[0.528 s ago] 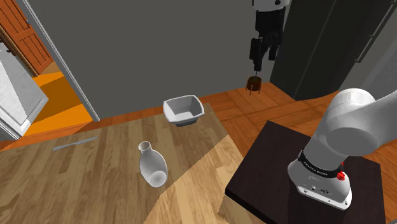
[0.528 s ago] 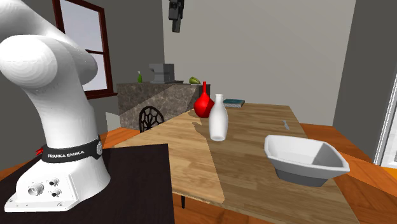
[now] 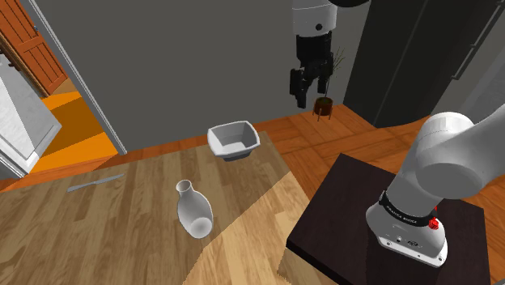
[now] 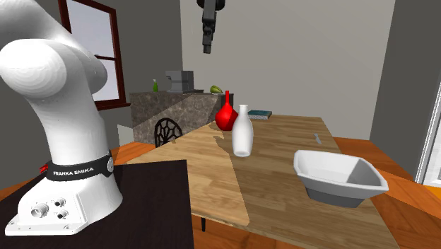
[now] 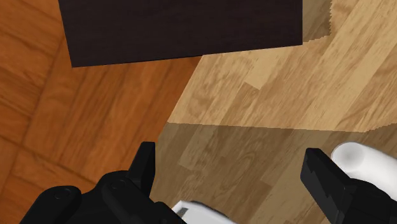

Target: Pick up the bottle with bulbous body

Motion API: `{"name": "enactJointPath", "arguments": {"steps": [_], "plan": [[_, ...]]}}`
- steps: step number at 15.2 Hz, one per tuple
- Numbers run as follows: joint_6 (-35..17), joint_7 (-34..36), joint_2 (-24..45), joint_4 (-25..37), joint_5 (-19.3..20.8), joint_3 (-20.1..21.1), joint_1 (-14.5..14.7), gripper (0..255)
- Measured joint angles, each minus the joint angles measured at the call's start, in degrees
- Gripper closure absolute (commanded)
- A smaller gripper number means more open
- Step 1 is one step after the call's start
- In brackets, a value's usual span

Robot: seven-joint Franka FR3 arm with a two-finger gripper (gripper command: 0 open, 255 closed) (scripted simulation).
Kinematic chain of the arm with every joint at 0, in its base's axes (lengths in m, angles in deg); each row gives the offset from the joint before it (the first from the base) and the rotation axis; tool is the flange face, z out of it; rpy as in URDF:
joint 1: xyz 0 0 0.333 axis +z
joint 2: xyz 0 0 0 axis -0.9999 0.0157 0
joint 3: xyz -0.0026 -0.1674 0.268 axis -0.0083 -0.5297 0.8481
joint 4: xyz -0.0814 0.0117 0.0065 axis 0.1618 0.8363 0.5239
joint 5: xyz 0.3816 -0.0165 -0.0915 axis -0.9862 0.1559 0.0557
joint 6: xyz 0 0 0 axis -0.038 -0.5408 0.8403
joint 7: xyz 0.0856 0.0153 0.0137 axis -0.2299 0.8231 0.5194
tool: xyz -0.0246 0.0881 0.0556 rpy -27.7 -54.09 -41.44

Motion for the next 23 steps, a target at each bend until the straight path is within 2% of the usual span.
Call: {"name": "enactJointPath", "arguments": {"steps": [7, 13, 17, 23], "plan": [[-9.0, 6.5, 10.3, 1.8, -2.8, 5.9, 1.6, 0], [-15.2, 13.0, 21.2, 6.9, -3.1, 11.1, 2.9, 0], [-19.0, 17.4, 29.7, 11.8, -1.5, 13.9, 3.6, 0], [-22.1, 24.2, 42.2, 20.7, 2.6, 16.7, 5.7, 0]]}}
